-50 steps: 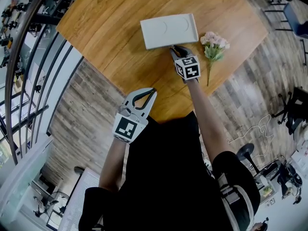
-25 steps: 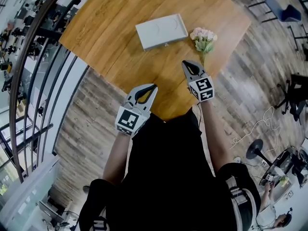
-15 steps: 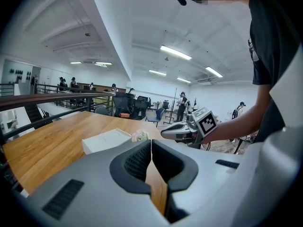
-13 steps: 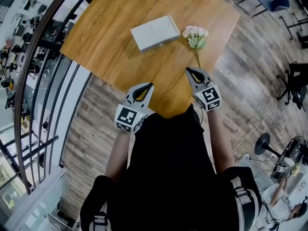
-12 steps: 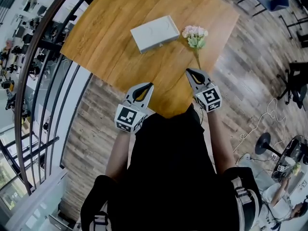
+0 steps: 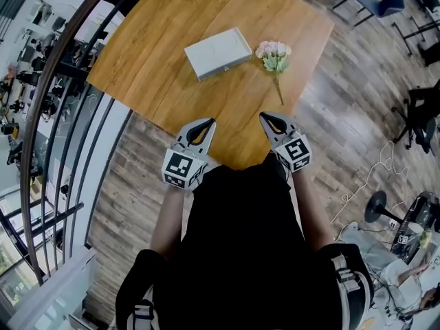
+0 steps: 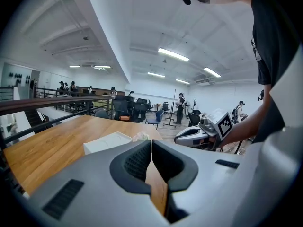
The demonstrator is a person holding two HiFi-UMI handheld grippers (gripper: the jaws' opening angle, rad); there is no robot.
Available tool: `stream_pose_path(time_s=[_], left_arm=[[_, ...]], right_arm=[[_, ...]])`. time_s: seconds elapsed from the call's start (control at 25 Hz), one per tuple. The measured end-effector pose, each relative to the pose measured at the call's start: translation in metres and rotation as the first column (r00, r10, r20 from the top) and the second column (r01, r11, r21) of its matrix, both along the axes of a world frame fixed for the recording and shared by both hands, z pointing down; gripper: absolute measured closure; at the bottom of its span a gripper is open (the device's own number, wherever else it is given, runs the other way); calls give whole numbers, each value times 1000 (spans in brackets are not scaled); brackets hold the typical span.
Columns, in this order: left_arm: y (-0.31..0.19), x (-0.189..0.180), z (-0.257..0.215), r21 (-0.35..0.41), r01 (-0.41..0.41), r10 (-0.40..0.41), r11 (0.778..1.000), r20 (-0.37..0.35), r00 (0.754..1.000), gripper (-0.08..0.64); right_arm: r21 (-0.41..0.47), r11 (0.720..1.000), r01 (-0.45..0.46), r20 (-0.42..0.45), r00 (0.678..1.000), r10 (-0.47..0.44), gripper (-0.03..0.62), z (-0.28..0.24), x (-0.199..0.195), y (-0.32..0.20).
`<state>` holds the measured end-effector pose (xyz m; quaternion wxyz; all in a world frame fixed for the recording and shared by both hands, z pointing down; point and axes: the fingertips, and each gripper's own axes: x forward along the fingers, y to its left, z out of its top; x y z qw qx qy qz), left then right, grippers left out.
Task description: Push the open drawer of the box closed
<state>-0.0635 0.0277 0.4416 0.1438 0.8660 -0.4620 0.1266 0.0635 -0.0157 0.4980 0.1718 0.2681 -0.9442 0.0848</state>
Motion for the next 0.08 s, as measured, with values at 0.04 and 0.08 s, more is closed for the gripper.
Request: stream_pose_path(time_s=[0.04,0.08], left_arm=[[2,-1,1,-3,4,-4,1000,-1,1000,534],[5,-3,1,-7,9,-9,1000,-2,1000,534]], right_arm=[[-1,1000,3,-3,1000,-3,577,0,-1,3],[-2,1000,5,-7,1000,-5,577,0,-1,5]])
